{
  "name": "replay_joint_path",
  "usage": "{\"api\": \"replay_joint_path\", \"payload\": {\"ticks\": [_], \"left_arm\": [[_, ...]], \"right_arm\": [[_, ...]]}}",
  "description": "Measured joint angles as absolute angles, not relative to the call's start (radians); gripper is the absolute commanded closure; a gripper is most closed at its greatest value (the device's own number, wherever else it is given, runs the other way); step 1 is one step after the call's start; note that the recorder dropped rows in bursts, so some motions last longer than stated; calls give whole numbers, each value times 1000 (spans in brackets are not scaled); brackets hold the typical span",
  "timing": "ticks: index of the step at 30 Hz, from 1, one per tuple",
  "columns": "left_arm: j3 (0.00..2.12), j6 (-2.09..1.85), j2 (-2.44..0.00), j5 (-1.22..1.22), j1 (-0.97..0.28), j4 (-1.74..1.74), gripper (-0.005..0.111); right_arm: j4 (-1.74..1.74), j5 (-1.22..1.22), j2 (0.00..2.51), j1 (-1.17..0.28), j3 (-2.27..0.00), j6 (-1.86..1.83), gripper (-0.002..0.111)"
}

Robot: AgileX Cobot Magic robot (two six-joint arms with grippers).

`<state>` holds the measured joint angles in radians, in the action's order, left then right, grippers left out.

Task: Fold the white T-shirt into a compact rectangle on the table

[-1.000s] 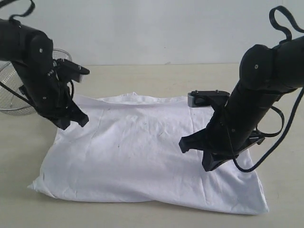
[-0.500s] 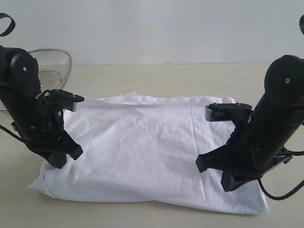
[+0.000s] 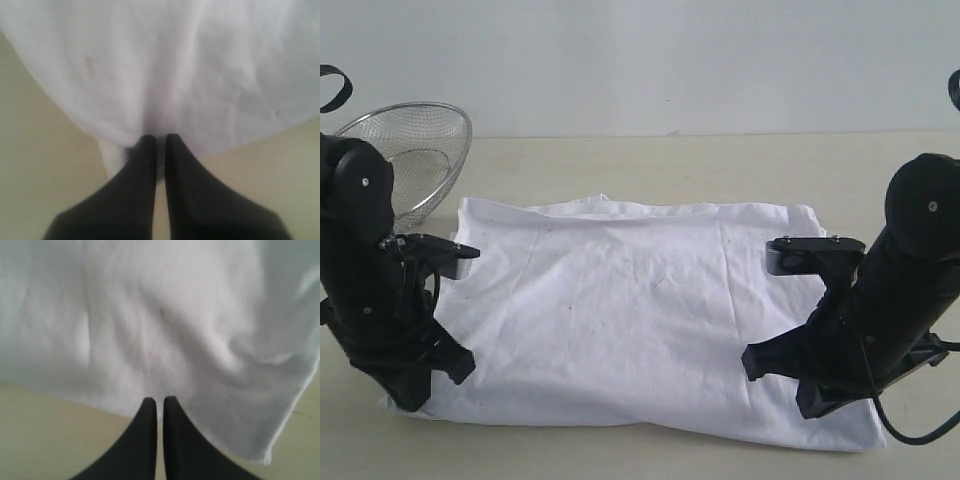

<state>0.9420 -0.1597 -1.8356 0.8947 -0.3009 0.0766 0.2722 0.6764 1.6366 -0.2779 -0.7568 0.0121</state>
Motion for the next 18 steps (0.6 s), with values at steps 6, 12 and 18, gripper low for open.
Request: {"api": "replay_joint_path", "payload": {"ticks": [6,12,18], "left_arm": [[905,-158,-1836,940,-301,71,102],[883,-158,-1836,950,-301,69,102],[881,-150,-1836,950,-301,43,102]], "right_arm": [[269,654,1637,-278,-757,17,108],[213,639,1646,-278,-757,66,108],[159,635,1684,-278,-757,133,108]]}}
